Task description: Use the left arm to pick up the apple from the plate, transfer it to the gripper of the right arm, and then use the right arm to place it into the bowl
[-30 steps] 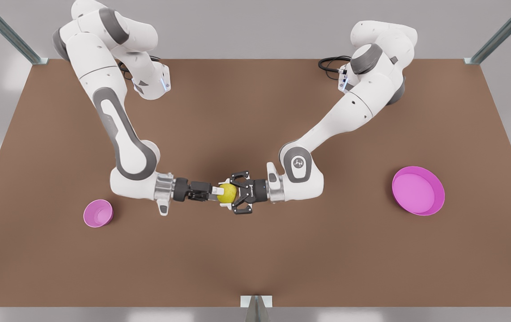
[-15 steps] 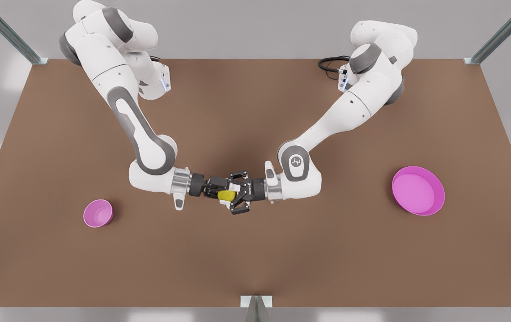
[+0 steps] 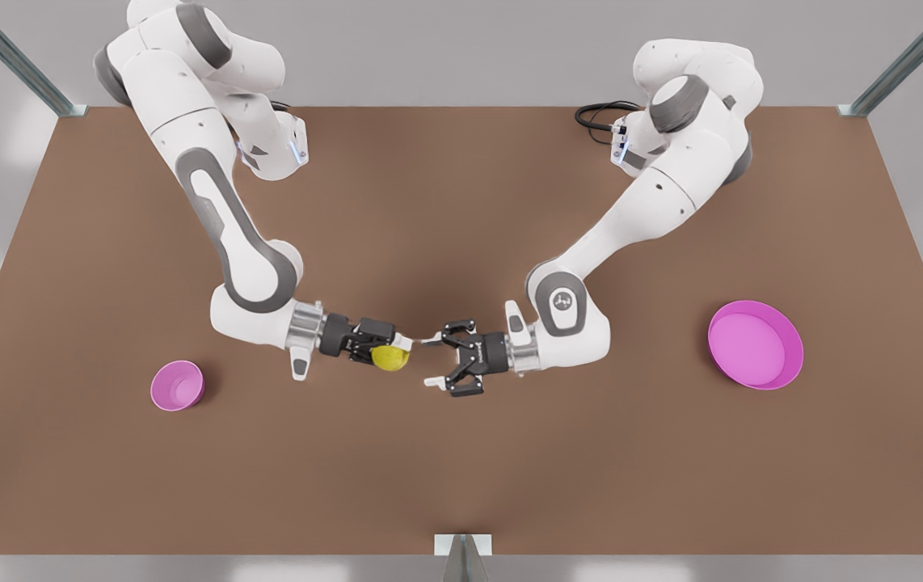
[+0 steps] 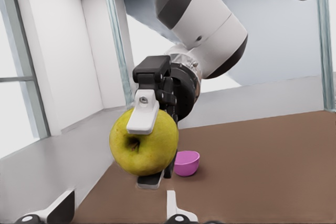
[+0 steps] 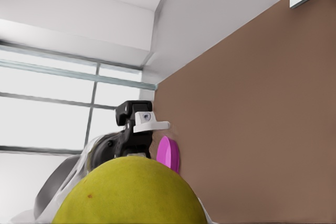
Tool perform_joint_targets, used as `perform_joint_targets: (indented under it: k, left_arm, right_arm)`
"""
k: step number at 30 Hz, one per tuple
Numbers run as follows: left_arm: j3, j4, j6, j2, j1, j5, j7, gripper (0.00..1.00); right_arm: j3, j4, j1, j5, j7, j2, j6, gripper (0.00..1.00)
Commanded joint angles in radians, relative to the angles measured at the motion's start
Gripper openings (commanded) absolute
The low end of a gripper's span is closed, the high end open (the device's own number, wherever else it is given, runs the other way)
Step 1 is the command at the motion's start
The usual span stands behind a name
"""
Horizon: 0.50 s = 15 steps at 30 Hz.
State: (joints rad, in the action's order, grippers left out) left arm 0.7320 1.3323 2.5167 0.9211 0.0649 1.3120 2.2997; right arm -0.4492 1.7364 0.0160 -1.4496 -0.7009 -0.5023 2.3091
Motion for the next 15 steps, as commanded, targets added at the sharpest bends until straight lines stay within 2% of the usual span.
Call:
perform_joint_targets:
  k: [1,2,4,5,6,7,9,10,11,12,14,15]
  left_arm:
    - [0.000,0.125,-0.016,-0.094,-0.097,-0.136,-0.223,0.89]
    - [-0.002,0.131,-0.036,-0.107,-0.161,-0.502,-0.476,1.00]
    - [0.006,0.099,-0.315,-0.152,-0.301,-1.200,-1.152,1.00]
    - [0.001,0.099,-0.433,-0.215,-0.338,-1.330,-1.288,1.00]
    - [0.004,0.067,-0.654,-0.286,-0.407,-1.471,-1.472,1.00]
    - [0.003,0.021,-0.885,-0.361,-0.408,-1.649,-1.614,1.00]
    - [0.013,-0.038,-1.073,-0.383,-0.448,-1.717,-1.841,1.00]
    - [0.004,-0.038,-1.076,-0.450,-0.458,-1.714,-1.971,1.00]
    - [-0.238,-0.028,-1.059,-0.574,-0.304,-1.664,-2.060,1.00]
    - [-0.554,0.031,-1.015,-0.703,-0.122,-1.403,-2.145,1.00]
    - [-0.687,0.189,-0.932,-0.877,-0.033,-1.372,-2.203,1.00]
    - [-0.689,0.159,-0.934,-0.846,-0.036,-1.375,-2.203,1.00]
  right_arm:
    - [0.000,0.038,0.062,0.112,-0.005,0.024,-0.091,0.51]
    - [0.001,0.040,0.114,0.198,-0.005,0.024,-0.171,0.51]
    - [0.001,0.037,0.193,0.408,-0.008,0.022,-0.250,0.52]
    - [0.001,0.032,0.213,0.483,-0.008,0.022,-0.252,0.52]
    - [0.004,0.020,0.231,0.595,-0.008,0.024,-0.252,0.52]
    - [0.004,0.011,0.263,0.701,-0.011,0.021,-0.264,0.52]
    - [0.012,0.011,0.300,0.813,-0.026,0.019,-0.263,0.52]
    - [0.015,0.009,0.321,0.885,-0.025,0.015,-0.255,0.52]
    - [0.018,-0.009,0.338,0.974,-0.022,0.004,-0.249,0.52]
    - [0.020,-0.021,0.352,1.043,-0.019,0.004,-0.249,0.52]
    - [0.023,-0.069,0.360,1.198,-0.011,-0.018,-0.247,0.52]
    - [0.049,-0.069,0.360,1.256,-0.014,-0.019,-0.238,0.52]
